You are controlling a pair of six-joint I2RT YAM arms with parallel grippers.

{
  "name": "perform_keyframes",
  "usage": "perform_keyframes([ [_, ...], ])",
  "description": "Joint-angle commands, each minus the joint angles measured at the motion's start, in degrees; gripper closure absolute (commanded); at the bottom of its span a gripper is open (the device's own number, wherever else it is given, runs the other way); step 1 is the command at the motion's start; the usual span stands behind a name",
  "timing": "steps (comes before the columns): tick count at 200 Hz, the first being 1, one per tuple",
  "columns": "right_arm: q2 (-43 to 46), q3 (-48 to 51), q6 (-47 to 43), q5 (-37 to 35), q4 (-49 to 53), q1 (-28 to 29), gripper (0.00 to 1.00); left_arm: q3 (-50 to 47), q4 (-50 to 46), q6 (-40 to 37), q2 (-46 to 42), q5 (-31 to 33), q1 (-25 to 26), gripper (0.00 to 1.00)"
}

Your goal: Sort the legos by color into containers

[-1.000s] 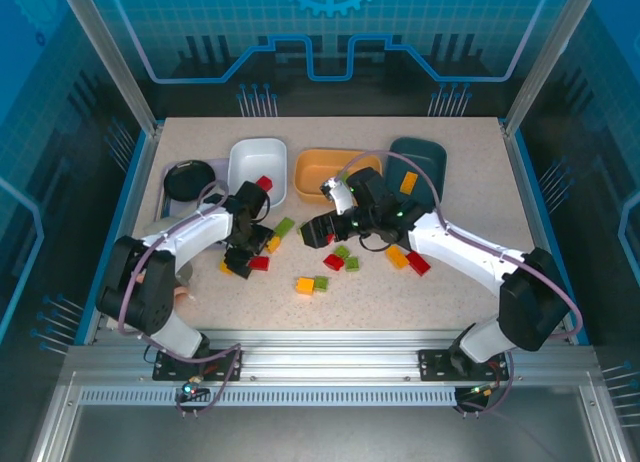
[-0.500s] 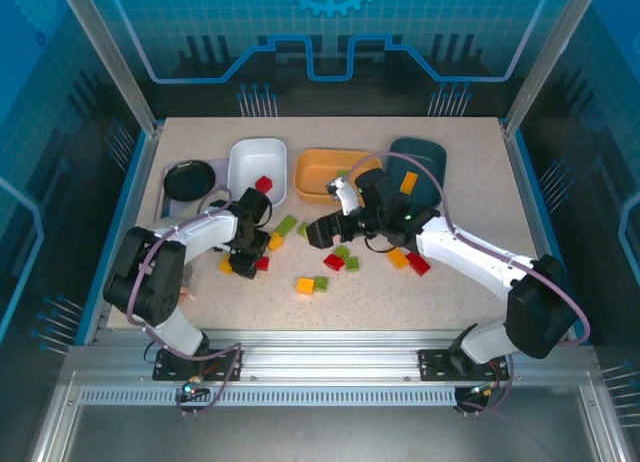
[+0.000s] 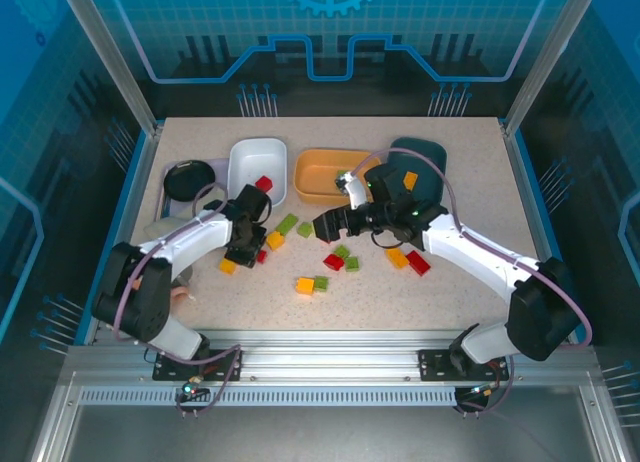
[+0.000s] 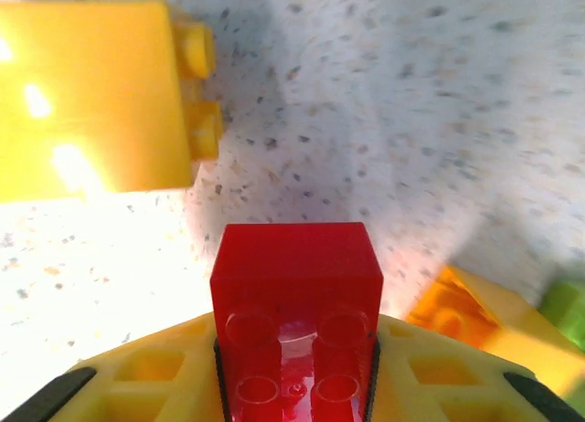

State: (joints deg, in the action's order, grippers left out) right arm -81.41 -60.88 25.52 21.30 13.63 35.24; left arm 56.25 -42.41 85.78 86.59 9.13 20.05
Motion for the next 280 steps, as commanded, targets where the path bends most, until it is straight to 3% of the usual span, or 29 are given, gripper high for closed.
perform_keyframes([
  [1, 2.1, -2.7, 3.7, -1.3, -1.8, -2.5, 0.06, 9.0, -5.1, -9.9, -1.1, 5.9, -0.7, 0.65],
  [22, 1.5, -2.8, 6.8, -3.4, -8.1, -3.3, 0.05, 18.0, -5.7, -17.4, 4.4, 4.8, -3.1, 0.64],
  [60, -3.4, -6.1, 11.6, -7.0, -17.9, -4.7, 0.04, 32.1, 1.3, -25.2, 17.5, 0.6, -8.3, 0.65],
  [124, -8.7, -15.3, 12.0, -7.7, -10.8, -7.7, 0.04, 62.5, -1.3, -30.6, 45.8, -6.1, -12.7, 0.63],
  [155, -6.8, -13.4, 10.0, -9.2, -6.1, -8.7, 0.04, 68.7, -3.8, -30.0, 51.7, -7.4, -13.3, 0.52],
  [182, -3.4, -11.7, 6.1, -14.5, 2.4, -8.9, 0.05, 69.3, -4.0, -29.9, 51.0, -9.1, -13.2, 0.32],
  [214, -0.7, -9.9, 1.6, -23.7, 20.8, -9.5, 0.09, 66.7, -5.3, -30.4, 44.6, -9.7, -12.2, 0.22],
  [245, -2.8, -8.7, -5.5, -26.5, 35.0, -9.7, 0.12, 54.9, -2.1, -32.8, 31.4, -10.1, -8.1, 0.15],
  [280, -9.0, -10.4, -12.8, -26.6, 42.6, -9.4, 0.14, 33.0, 5.6, -37.5, 14.4, -15.5, -0.4, 0.08],
])
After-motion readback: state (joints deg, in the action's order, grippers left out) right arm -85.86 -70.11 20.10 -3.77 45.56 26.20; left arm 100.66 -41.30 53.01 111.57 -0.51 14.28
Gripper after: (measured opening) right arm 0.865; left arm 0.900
